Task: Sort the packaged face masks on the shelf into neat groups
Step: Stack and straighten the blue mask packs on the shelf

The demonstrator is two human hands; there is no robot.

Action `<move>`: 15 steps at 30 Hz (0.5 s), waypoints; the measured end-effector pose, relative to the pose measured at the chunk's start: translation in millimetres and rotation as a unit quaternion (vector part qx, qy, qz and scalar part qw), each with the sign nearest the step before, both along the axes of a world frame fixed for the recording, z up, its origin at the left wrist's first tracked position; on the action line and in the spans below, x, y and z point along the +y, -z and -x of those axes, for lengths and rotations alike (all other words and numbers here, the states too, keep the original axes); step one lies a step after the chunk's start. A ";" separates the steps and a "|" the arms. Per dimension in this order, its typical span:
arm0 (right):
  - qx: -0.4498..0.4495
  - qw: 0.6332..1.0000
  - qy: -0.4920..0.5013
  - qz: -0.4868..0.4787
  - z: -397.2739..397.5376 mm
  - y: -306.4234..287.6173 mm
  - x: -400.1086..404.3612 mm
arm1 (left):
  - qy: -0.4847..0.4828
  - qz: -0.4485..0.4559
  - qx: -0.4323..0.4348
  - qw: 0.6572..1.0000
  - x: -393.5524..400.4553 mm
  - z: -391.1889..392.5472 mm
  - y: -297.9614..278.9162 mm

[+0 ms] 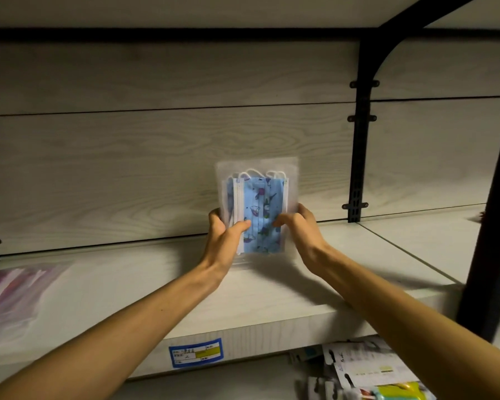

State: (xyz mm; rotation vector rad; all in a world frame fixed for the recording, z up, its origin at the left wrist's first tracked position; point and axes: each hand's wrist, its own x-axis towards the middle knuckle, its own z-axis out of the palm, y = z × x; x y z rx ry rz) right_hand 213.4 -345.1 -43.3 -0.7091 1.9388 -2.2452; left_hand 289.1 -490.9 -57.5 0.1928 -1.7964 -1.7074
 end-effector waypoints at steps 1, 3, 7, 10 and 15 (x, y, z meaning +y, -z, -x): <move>0.000 1.000 -0.002 0.006 -0.7 -0.5 -1.6 | 0.000 -0.017 -0.001 1.000 -0.5 0.4 -1.5; 0.004 1.000 0.002 0.003 0.0 -1.6 -3.5 | 0.003 -0.058 -0.002 0.998 -4.8 1.8 -3.4; -0.009 1.000 0.027 -0.007 2.2 3.3 -4.9 | 0.021 -0.099 -0.013 0.995 -11.2 1.1 1.4; 0.004 0.999 0.040 -0.029 0.8 5.2 -6.9 | 0.006 -0.063 -0.026 0.998 -8.6 2.5 2.8; 0.054 0.996 0.069 -0.020 -9.9 -5.4 -2.9 | -0.011 0.009 -0.020 1.000 -1.7 -3.8 -12.0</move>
